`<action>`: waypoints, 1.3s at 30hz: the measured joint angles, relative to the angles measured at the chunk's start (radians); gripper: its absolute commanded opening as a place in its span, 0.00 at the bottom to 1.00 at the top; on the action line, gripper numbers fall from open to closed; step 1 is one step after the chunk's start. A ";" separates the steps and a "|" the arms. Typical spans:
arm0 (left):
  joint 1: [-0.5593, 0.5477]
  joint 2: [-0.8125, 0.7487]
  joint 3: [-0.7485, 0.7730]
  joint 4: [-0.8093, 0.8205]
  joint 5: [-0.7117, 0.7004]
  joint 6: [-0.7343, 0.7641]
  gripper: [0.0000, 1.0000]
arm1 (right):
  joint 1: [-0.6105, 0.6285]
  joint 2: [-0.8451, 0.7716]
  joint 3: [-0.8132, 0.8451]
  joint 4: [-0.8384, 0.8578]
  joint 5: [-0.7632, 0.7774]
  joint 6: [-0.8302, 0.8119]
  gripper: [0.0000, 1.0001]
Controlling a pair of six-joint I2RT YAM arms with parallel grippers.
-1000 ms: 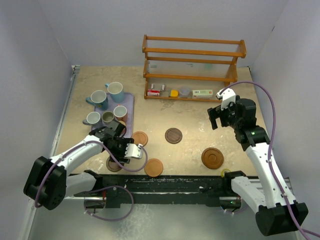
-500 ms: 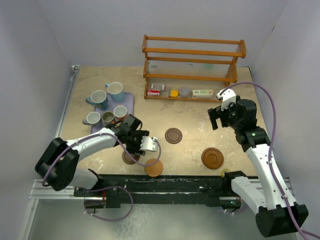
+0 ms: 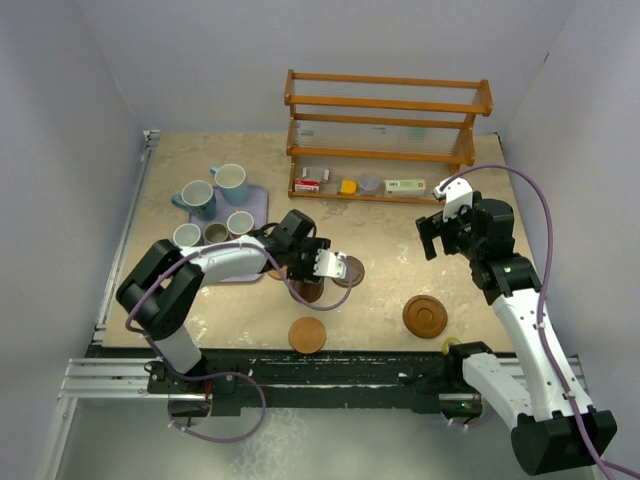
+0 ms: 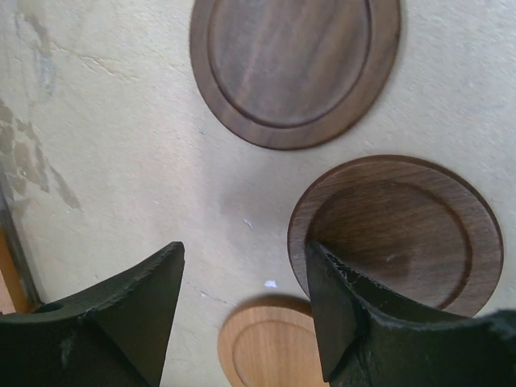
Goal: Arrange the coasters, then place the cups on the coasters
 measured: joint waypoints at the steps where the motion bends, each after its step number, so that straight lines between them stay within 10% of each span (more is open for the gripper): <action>1: 0.000 0.015 0.018 0.002 0.000 -0.006 0.61 | 0.000 0.000 0.000 0.000 0.000 -0.001 1.00; 18: 0.169 -0.094 0.035 -0.127 0.025 -0.057 0.65 | 0.000 0.032 0.000 0.000 0.017 -0.017 1.00; 39: 0.167 0.172 0.237 -0.085 -0.038 -0.087 0.63 | 0.000 0.055 0.000 0.000 0.026 -0.018 1.00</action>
